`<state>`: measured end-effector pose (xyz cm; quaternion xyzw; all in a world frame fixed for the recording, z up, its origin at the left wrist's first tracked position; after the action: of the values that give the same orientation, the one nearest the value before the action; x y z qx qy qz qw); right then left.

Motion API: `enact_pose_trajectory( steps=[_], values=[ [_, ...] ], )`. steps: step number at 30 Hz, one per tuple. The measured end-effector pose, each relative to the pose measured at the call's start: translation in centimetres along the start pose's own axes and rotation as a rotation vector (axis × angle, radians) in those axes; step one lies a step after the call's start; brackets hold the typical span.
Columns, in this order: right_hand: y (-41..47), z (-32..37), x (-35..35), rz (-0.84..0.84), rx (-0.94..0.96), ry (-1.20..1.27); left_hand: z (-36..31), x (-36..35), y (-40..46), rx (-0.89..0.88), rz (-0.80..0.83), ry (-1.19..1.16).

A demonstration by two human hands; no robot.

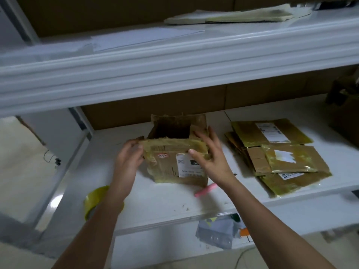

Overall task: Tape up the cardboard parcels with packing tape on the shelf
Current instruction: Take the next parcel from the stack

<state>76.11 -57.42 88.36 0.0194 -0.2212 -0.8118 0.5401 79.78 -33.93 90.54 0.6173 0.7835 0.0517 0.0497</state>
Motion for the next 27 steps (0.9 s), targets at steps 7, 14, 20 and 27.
enact_pose_trajectory(
  steps=[7,14,20,27],
  values=[
    [-1.2,0.8,-3.8,-0.208,-0.03,0.016,-0.3,3.5,3.2,-0.067,0.195,0.129],
    [-2.2,2.2,-4.5,-0.232,-0.127,0.204,-0.5,4.6,3.7,-0.269,0.281,0.267],
    [-1.3,2.1,-3.8,-0.182,-0.249,0.187,-0.9,3.2,4.6,-0.25,0.274,0.374],
    [1.4,3.4,-3.5,0.034,-0.303,-0.038,-0.6,3.5,5.8,-0.23,0.267,0.54]
  ],
)
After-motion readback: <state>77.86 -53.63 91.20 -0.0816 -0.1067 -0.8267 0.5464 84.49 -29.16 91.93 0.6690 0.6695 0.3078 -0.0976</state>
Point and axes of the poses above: each hand's wrist, its own y-axis towards the middle knuckle, its own x-axis out of the back of the hand, z = x × y, the point moved 4 cm from there along y, towards the middle knuckle, and after that the axes turned 12 degrees about -z, right-handed, at the moved point
